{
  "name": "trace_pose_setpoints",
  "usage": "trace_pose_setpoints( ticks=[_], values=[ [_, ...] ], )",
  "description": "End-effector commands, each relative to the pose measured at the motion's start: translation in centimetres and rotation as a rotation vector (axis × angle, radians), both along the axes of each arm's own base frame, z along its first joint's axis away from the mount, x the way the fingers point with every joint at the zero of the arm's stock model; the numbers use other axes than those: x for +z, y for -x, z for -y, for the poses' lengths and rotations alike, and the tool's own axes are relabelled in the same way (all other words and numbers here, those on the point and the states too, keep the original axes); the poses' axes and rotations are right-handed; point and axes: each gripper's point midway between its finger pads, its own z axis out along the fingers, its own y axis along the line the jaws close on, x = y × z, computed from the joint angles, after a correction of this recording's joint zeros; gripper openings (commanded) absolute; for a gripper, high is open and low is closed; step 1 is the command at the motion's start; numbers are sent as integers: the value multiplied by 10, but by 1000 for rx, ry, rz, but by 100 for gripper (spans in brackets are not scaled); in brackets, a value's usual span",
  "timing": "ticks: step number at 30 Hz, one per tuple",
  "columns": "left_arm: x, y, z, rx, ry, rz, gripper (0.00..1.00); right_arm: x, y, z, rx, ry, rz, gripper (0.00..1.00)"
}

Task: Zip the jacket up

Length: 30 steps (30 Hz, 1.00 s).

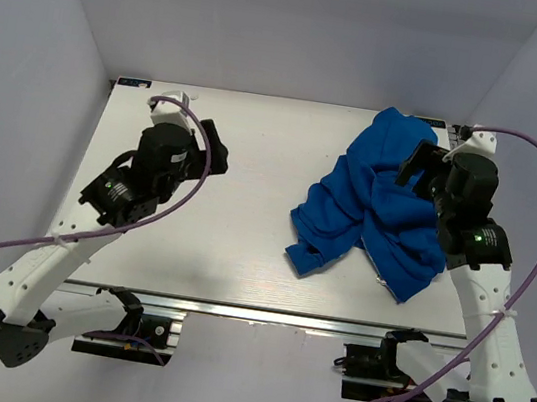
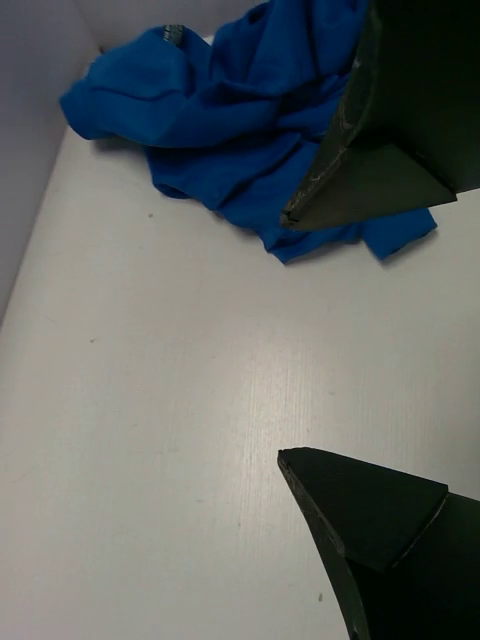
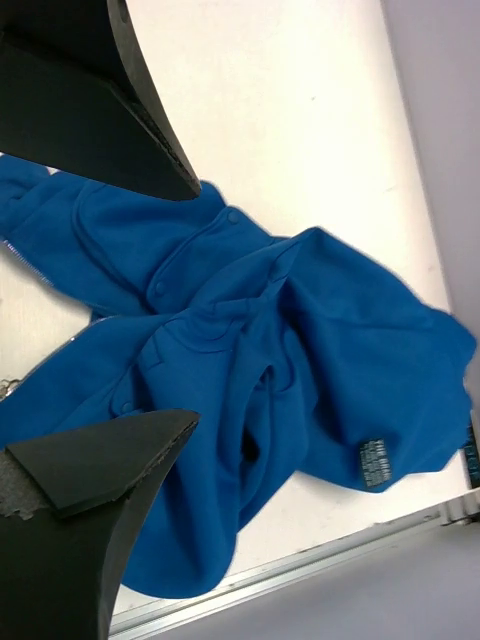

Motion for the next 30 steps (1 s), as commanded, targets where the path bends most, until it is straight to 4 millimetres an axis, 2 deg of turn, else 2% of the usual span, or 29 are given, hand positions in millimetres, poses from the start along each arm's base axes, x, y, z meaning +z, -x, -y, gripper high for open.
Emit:
trace_pose_setpoints(
  ticks=[1,3,4,6,7,8,9,10,11,12,13,14,15,17,18,19,20,21,22,23,24,26,28,29,30],
  values=[
    [17,3,-16,55,-16,36,98,-19,0,5,-27,20,-53,89],
    [13,1,-12,46,-17,32,98,-21,-4,2,-3,31,-40,89],
    [14,-3,-6,28,1,43,98,-26,-6,0,11,32,-51,89],
    [2,-12,10,-28,-16,29,98,-33,-11,-1,9,36,-68,89],
    [3,-16,29,-104,11,34,98,-42,-16,-1,16,51,-95,89],
    [-15,-27,47,-153,-10,-11,98,-44,-20,-3,27,60,-103,89],
    [-21,-34,60,-208,-30,-23,98,-58,-28,-8,48,70,-150,89],
    [-14,-39,83,-300,-5,-15,98,-58,-33,-8,53,82,-162,89],
    [-42,-55,99,-336,-52,-72,98,-64,-38,-8,58,94,-182,89],
    [-35,-67,113,-365,-43,-52,98,-80,-48,-9,60,113,-227,89],
    [-43,-73,127,-408,-38,-70,98,-88,-55,-11,68,121,-245,89],
    [-75,-87,143,-440,-63,-131,98,-90,-62,-15,88,128,-252,89],
    [-68,-99,158,-480,-60,-102,98,-108,-72,-22,124,126,-293,89],
    [-85,-102,191,-619,-29,-143,98,-119,-84,-31,173,126,-317,89],
    [-122,-108,206,-650,-40,-220,98,-139,-92,-39,212,116,-360,89],
    [-112,-112,226,-700,-21,-196,98,-144,-101,-42,226,123,-348,89],
    [-122,-116,237,-716,-30,-210,98,-163,-111,-45,233,119,-388,89],
    [-160,-114,250,-735,-59,-293,98,-169,-117,-44,222,127,-402,87],
    [-151,-121,264,-752,-54,-267,98,-180,-118,-41,208,135,-449,82],
    [-165,-118,269,-764,-69,-309,98,-193,-127,-39,181,141,-487,78],
    [-191,-117,278,-773,-85,-356,98,-200,-129,-37,169,149,-508,73],
    [-201,-115,287,-785,-82,-378,98,-215,-132,-35,145,154,-545,61],
    [-221,-111,289,-784,-88,-413,98,-217,-132,-35,142,150,-542,48],
    [-231,-108,288,-777,-82,-432,98,-210,-133,-38,156,135,-511,44],
    [-234,-105,288,-780,-74,-439,98,-212,-129,-40,163,129,-508,34]
  ],
)
